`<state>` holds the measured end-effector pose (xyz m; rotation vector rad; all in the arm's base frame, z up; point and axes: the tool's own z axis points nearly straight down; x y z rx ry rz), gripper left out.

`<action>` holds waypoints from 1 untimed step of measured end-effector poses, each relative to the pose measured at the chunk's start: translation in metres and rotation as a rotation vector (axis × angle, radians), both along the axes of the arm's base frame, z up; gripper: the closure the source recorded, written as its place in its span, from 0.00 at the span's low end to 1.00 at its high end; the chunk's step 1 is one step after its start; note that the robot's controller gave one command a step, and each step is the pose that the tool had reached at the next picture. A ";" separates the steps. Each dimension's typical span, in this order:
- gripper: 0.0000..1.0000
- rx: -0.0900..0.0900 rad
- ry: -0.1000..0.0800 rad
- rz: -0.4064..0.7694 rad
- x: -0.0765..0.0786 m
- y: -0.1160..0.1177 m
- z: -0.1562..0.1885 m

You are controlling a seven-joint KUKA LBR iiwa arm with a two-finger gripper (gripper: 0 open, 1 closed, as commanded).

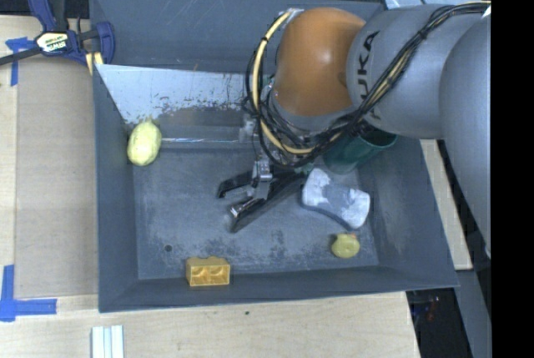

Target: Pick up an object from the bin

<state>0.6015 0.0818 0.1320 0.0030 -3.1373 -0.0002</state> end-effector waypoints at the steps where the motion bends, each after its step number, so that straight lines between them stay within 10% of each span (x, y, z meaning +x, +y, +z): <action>1: 0.00 0.000 -0.007 -0.001 0.002 0.000 0.004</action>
Offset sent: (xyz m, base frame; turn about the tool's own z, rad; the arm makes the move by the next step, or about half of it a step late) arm 0.0097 -0.0440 -0.0149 -0.2104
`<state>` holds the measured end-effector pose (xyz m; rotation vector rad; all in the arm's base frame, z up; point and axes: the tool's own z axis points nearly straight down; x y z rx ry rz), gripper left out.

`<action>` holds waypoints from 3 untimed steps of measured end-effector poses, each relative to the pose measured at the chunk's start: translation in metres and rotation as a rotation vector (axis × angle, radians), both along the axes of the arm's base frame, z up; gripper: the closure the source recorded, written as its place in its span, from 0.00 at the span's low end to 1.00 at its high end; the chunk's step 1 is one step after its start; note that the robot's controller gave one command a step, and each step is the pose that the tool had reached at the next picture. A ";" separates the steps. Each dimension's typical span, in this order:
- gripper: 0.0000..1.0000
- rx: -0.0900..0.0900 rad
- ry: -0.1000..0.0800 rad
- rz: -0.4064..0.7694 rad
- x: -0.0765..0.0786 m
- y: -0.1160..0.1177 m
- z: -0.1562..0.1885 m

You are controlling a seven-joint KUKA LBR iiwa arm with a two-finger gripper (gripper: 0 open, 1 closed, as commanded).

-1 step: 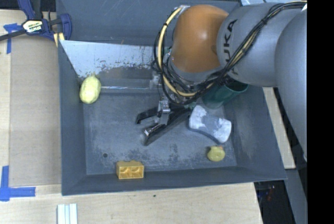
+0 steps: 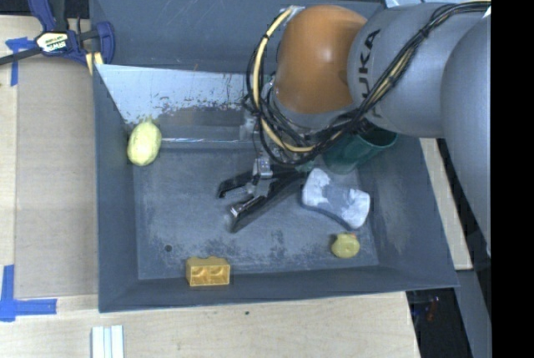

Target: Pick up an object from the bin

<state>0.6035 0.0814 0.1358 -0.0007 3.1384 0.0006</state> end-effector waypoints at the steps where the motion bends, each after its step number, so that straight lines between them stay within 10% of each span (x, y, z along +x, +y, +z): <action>1: 0.00 0.000 0.000 0.119 0.004 -0.020 -0.009; 3: 0.00 -0.001 -0.005 0.299 0.018 -0.034 -0.034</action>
Offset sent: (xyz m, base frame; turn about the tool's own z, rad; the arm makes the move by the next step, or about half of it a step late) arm 0.0121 -0.0353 -0.0263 -0.2834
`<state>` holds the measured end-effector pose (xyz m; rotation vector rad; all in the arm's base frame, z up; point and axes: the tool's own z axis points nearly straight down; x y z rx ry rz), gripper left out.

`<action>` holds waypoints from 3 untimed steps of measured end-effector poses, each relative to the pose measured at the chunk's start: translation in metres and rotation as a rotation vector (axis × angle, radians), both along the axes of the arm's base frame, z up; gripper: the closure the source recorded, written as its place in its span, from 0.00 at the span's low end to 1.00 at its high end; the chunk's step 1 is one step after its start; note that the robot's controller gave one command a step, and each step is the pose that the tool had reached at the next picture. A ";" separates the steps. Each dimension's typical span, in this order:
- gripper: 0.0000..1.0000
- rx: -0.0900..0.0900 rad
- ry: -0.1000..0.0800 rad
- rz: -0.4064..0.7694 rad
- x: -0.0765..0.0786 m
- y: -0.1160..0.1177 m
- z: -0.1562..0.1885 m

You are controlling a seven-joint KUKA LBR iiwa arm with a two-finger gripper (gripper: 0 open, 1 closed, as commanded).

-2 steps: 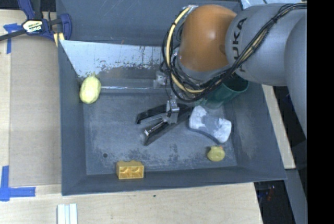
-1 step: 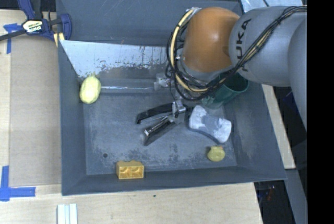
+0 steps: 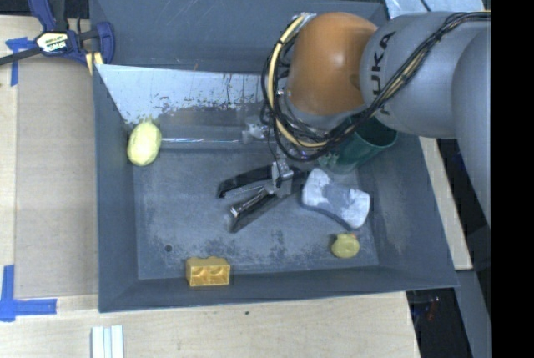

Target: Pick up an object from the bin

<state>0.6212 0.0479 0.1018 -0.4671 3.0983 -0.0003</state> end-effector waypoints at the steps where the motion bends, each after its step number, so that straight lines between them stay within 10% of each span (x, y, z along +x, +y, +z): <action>1: 0.00 -0.002 0.002 0.291 -0.003 0.024 0.049; 3: 0.00 -0.001 -0.013 0.317 0.005 0.015 -0.038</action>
Offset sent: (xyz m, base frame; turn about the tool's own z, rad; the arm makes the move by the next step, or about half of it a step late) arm 0.0054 0.0090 -0.0318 -0.2474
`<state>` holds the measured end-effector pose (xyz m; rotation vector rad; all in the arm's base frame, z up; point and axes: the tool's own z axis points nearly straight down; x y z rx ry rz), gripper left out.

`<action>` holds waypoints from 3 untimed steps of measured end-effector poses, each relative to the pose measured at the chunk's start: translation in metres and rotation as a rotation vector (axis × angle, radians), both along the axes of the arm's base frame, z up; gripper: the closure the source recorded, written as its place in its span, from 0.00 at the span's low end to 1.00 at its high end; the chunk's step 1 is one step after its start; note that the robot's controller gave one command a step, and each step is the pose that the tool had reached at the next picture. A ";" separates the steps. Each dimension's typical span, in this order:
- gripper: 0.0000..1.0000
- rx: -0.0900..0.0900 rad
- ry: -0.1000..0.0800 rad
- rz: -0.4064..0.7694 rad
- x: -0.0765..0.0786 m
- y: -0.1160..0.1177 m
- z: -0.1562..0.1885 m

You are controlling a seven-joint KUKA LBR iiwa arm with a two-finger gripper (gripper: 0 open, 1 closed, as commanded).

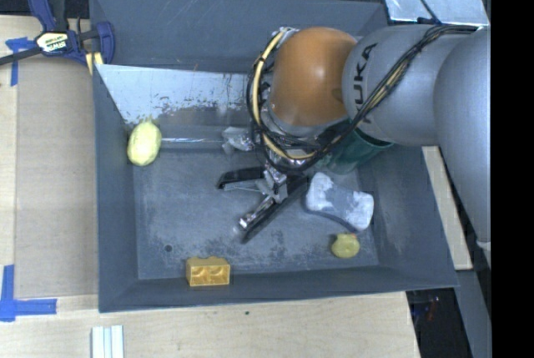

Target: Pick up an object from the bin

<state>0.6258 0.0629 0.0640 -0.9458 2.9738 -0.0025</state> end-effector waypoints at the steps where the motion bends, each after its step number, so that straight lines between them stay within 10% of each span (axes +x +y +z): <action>1: 1.00 0.001 -0.003 0.028 0.001 0.020 0.010; 3: 1.00 0.002 -0.001 0.019 -0.010 0.020 0.021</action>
Offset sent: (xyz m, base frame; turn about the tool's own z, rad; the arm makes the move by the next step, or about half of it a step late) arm 0.0000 0.0000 0.0000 0.0000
